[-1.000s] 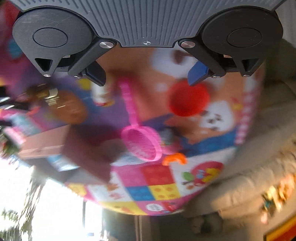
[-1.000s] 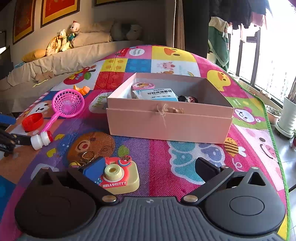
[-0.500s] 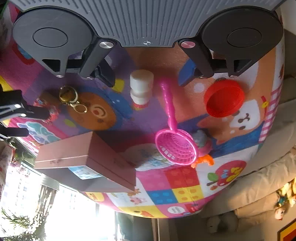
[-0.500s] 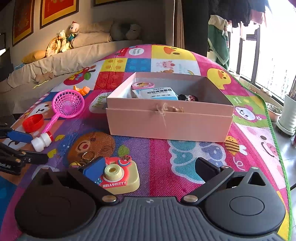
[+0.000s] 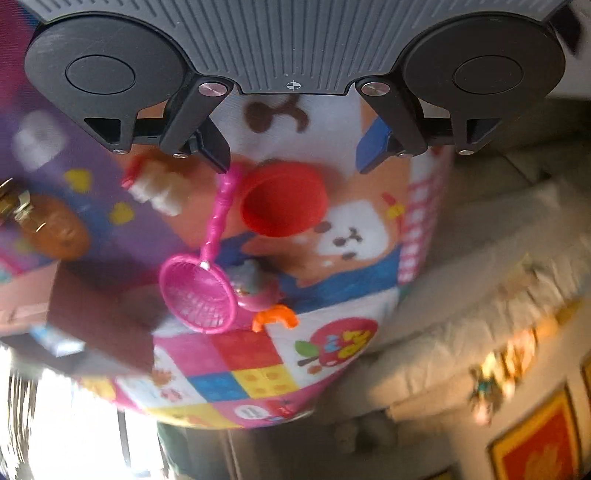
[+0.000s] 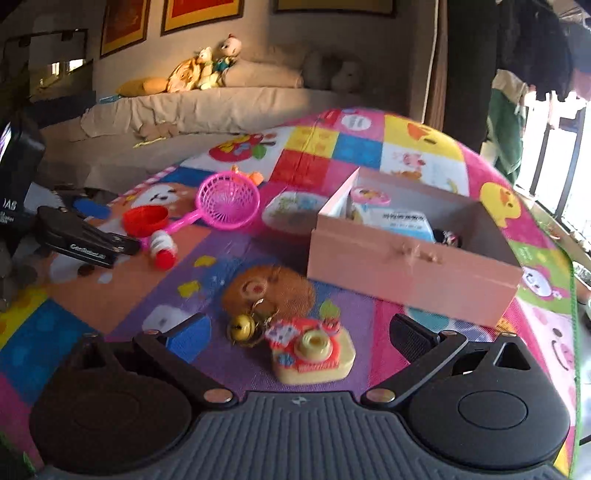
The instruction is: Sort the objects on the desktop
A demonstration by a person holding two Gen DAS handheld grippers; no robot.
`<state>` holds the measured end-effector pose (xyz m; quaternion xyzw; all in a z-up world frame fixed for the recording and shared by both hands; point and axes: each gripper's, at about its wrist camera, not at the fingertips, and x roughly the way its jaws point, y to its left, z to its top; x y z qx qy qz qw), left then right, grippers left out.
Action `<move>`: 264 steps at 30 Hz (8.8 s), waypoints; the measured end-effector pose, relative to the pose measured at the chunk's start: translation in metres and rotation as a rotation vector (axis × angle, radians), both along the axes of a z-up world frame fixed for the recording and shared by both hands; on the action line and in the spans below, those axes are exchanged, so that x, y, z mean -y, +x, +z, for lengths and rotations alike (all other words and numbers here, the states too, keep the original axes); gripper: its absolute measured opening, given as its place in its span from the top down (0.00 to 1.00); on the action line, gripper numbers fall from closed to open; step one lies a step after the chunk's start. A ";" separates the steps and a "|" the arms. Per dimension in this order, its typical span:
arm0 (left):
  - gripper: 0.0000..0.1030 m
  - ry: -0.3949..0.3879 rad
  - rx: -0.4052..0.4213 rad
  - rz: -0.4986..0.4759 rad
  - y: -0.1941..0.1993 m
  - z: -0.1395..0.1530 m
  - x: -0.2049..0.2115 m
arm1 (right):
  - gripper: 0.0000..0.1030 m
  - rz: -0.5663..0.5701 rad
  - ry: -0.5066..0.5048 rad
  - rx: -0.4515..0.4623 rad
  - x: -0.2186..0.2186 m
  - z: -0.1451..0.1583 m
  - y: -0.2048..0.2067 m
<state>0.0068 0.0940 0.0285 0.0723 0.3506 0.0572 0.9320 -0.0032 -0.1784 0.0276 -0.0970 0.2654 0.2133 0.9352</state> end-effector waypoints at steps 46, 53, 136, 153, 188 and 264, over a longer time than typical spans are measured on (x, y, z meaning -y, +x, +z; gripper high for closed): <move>0.53 -0.161 0.025 -0.280 -0.004 0.001 0.074 | 0.46 0.007 0.018 -0.155 0.045 0.026 0.000; 0.53 -0.129 0.290 -0.407 -0.006 0.109 0.097 | 0.46 -0.113 0.095 0.073 0.091 0.112 -0.003; 0.01 -0.252 0.127 0.080 0.004 -0.017 -0.030 | 0.43 -0.020 0.177 -0.462 -0.159 0.049 0.294; 0.01 -0.318 0.130 0.076 0.006 -0.023 -0.041 | 0.58 0.021 0.042 -0.335 -0.200 0.041 0.287; 0.01 -0.444 0.129 -0.590 0.019 0.031 0.072 | 0.15 -0.202 0.195 -0.121 0.063 -0.005 0.020; 0.18 -0.187 0.006 0.000 0.111 -0.025 0.044 | 0.06 -0.162 0.025 -0.081 0.028 -0.019 0.030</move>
